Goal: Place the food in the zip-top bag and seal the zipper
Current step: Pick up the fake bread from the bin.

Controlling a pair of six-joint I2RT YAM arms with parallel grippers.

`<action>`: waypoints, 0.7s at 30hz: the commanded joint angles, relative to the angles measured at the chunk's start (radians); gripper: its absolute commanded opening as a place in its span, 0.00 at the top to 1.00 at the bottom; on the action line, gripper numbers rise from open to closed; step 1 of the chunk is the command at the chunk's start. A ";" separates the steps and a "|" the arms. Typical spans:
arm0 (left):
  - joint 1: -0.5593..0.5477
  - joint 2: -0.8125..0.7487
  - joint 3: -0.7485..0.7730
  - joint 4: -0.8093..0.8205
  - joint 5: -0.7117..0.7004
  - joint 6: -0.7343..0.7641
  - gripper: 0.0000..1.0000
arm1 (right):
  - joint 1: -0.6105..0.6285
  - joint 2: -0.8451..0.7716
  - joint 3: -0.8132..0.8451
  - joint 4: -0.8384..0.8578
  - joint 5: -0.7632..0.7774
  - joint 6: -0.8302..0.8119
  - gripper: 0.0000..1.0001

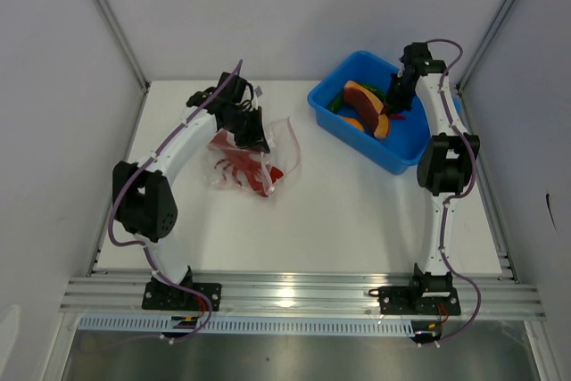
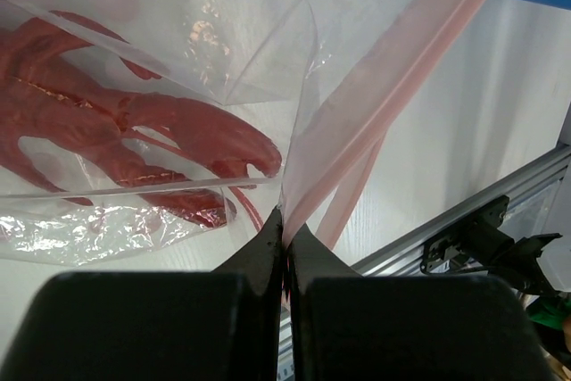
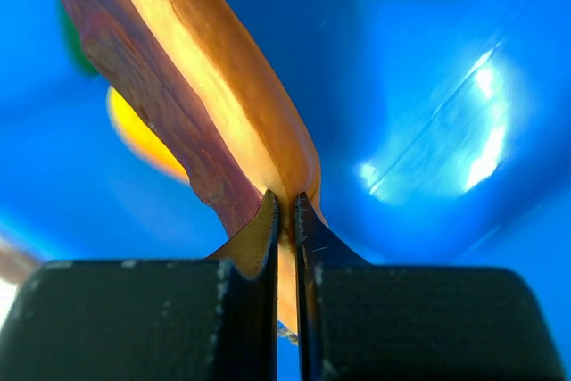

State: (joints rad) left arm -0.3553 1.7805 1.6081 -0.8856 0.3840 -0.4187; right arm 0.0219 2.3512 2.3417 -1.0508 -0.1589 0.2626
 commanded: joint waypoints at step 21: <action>0.009 -0.082 0.010 -0.033 -0.120 0.024 1.00 | 0.191 -0.340 0.054 -0.334 -0.120 0.029 1.00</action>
State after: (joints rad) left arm -0.3550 1.7557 1.6081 -0.9085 0.3046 -0.4145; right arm 0.1333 2.0789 2.3680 -1.2739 -0.2012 0.2882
